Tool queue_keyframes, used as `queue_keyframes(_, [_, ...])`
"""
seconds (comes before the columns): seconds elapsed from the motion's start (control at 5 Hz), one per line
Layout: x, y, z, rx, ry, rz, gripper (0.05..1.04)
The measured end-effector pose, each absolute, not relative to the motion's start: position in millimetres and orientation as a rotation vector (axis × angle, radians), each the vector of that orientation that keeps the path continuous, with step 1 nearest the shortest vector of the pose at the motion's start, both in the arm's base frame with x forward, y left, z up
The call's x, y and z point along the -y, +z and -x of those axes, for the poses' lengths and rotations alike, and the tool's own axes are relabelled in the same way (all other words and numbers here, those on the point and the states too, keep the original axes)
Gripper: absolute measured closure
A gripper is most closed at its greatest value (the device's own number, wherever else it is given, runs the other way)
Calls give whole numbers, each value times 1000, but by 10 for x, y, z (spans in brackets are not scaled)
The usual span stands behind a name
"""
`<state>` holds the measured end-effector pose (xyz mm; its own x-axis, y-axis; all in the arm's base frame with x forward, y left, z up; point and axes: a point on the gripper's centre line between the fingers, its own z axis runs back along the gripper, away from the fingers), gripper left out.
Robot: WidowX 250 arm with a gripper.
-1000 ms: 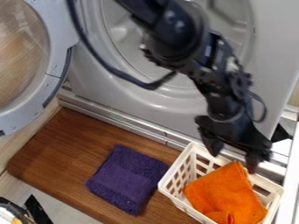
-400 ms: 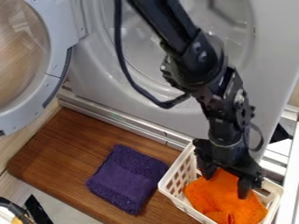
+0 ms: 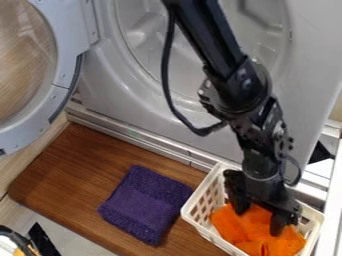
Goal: Remove the handkerchief from the bowl
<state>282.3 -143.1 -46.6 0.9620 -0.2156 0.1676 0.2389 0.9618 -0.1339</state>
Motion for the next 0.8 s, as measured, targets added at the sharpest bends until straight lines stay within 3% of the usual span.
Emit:
queue_keyframes(0.4, [1523, -516, -2826, 160, -246, 144, 727])
queue_keyframes(0.6, [1522, -517, -2831, 164, -245, 145, 918])
queue_keyframes(0.8, [1520, -524, -2814, 160, -249, 146, 985])
